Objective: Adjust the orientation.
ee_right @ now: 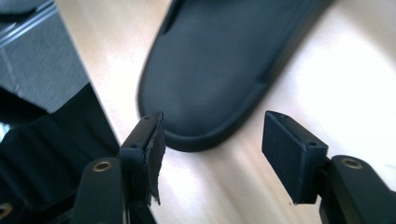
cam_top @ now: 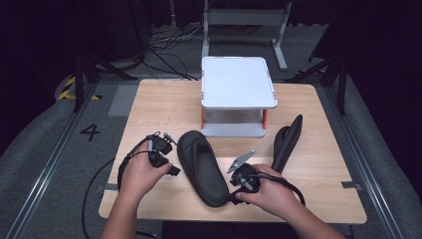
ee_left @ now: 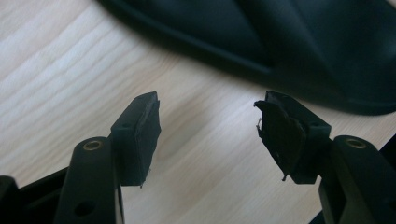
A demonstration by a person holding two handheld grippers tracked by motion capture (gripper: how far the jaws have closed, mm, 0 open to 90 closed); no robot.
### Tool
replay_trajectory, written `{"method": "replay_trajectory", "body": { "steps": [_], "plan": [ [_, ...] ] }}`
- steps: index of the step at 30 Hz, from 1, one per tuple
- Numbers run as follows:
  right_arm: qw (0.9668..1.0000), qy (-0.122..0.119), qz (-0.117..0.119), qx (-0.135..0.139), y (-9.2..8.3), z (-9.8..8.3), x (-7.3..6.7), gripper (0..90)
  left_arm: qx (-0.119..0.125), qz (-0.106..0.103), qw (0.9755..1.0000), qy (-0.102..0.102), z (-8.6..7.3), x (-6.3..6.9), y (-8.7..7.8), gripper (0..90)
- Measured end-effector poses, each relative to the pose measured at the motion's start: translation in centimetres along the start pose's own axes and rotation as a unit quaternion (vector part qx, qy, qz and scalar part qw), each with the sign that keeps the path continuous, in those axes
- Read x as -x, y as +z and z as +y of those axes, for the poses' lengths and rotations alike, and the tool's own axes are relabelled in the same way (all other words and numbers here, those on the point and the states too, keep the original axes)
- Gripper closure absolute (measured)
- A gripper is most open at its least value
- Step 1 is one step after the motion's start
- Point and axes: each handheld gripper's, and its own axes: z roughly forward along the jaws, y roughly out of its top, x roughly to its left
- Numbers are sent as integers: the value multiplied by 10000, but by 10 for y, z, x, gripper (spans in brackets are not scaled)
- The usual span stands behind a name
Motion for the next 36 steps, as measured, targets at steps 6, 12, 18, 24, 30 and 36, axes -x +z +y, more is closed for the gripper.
{"method": "replay_trajectory", "body": {
  "steps": [6, 12, 18, 24, 30, 36],
  "plan": [
    [9985, 364, -326, 264, -27, -12, 21, 407, 243, -262, 9992, 201, 25, 12, 12, 357],
    [9929, 766, -683, 597, -56, -26, 44, 407, 93, -289, 9994, 172, 45, 15, 30, 378],
    [9878, 1029, -883, 770, -72, -36, 59, 408, 7, -167, 9998, 94, 51, 18, 33, 468],
    [9853, 1141, -930, 865, -80, -40, 64, 408, -110, -350, 9991, 227, 55, 30, 35, 469],
    [9829, 1257, -962, 941, -87, -44, 70, 408, -5, -482, 9958, 778, 65, 56, 40, 547],
    [9815, 1345, -964, 959, -88, -47, 75, 408, 64, -443, 9963, 732, 74, 67, 47, 595]
  ]
}}
